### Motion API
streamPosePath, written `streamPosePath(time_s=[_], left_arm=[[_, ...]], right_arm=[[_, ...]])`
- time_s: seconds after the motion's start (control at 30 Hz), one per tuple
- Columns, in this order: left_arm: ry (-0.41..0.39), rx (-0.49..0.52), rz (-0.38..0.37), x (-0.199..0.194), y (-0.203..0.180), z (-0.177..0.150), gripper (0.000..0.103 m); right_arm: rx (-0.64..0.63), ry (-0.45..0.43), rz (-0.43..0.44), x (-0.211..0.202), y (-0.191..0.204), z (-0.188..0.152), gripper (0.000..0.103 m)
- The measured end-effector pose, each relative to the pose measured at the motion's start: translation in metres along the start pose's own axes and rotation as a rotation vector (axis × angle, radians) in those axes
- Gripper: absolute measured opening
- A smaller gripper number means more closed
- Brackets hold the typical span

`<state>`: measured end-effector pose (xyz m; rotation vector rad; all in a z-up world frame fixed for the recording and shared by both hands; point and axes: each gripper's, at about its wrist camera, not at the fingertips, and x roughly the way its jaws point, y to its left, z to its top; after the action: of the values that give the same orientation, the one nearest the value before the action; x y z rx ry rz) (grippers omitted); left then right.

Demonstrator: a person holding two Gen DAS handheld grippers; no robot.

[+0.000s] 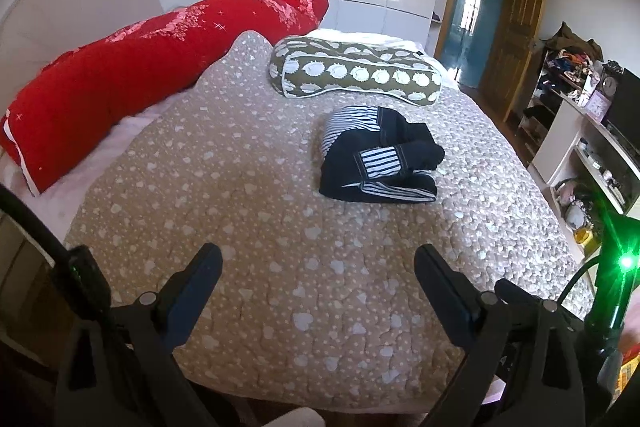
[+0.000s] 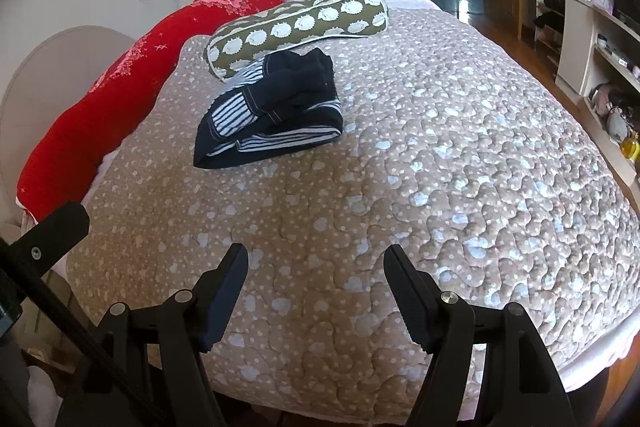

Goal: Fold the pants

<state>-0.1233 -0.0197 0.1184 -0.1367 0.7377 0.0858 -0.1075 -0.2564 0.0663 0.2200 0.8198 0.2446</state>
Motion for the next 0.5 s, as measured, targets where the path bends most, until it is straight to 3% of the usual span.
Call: streamPosePath(time_s=[0.5], left_arm=[[0.078, 0.016, -0.034, 0.019, -0.002, -0.010, 0.096]], right_arm=[[-0.006, 0.020, -0.027, 0.007, -0.001, -0.004, 0.075]])
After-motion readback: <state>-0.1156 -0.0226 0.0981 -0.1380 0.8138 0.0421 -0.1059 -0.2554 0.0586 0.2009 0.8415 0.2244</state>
